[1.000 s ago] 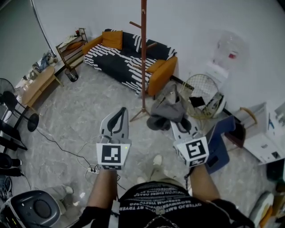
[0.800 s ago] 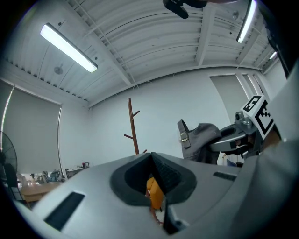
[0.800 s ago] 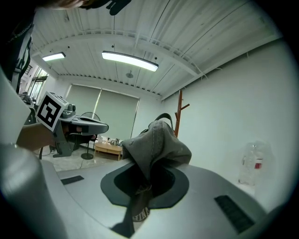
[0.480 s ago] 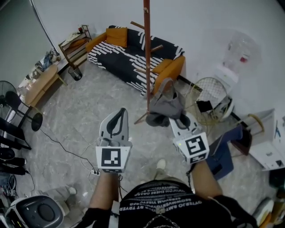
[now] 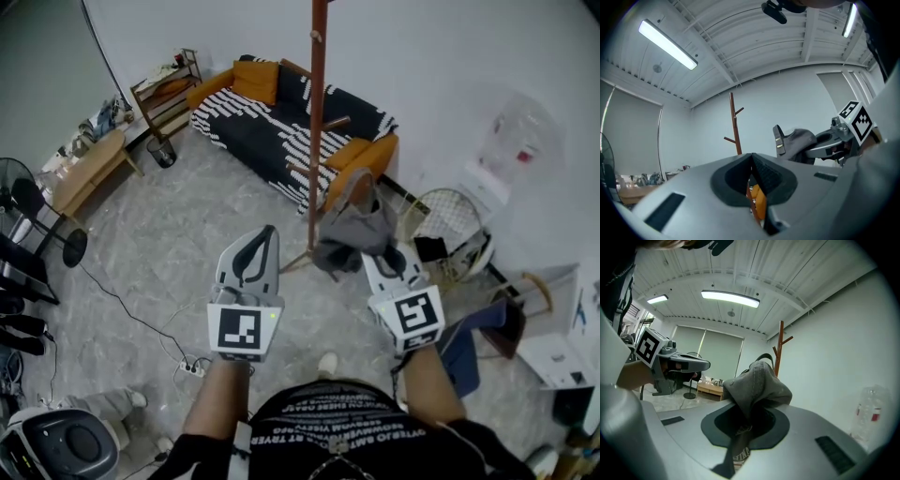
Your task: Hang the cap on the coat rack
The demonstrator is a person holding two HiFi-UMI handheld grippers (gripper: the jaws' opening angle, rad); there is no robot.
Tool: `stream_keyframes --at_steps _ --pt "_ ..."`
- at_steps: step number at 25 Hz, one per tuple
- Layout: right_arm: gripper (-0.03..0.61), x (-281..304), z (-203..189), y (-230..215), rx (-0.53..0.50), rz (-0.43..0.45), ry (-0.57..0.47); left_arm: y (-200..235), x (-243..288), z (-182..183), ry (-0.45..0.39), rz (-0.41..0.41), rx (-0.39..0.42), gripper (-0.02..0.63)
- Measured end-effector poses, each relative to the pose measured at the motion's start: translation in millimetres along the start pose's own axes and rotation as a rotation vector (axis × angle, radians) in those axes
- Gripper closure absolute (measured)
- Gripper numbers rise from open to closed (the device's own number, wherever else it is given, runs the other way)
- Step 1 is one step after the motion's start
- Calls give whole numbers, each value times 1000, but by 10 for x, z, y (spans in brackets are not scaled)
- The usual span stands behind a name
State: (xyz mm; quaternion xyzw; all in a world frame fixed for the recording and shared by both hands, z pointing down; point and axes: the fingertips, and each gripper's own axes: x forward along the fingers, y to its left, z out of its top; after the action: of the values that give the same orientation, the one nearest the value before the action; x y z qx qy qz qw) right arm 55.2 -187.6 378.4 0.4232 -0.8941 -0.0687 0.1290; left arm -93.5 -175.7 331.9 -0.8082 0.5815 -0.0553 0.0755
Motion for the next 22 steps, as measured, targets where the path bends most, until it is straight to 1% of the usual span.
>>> stream_keyframes --at_steps 4,7,10,14,18,22 --pt "557 126 73 -152 -12 18 -12 61 202 126 -33 31 4 612" --pt "557 208 49 -283 -23 38 -7 17 337 134 -29 42 11 612" --pt "557 277 40 -417 -57 32 -12 -36 418 199 -47 47 20 612" --pt "557 381 37 -514 -48 42 -17 9 478 138 -10 68 26 612" --pt "557 518 -18 -477 -38 57 -15 120 455 97 0 83 27 612" --pt "555 707 -178 -320 -21 96 24 274 467 -35 23 94 18 612"
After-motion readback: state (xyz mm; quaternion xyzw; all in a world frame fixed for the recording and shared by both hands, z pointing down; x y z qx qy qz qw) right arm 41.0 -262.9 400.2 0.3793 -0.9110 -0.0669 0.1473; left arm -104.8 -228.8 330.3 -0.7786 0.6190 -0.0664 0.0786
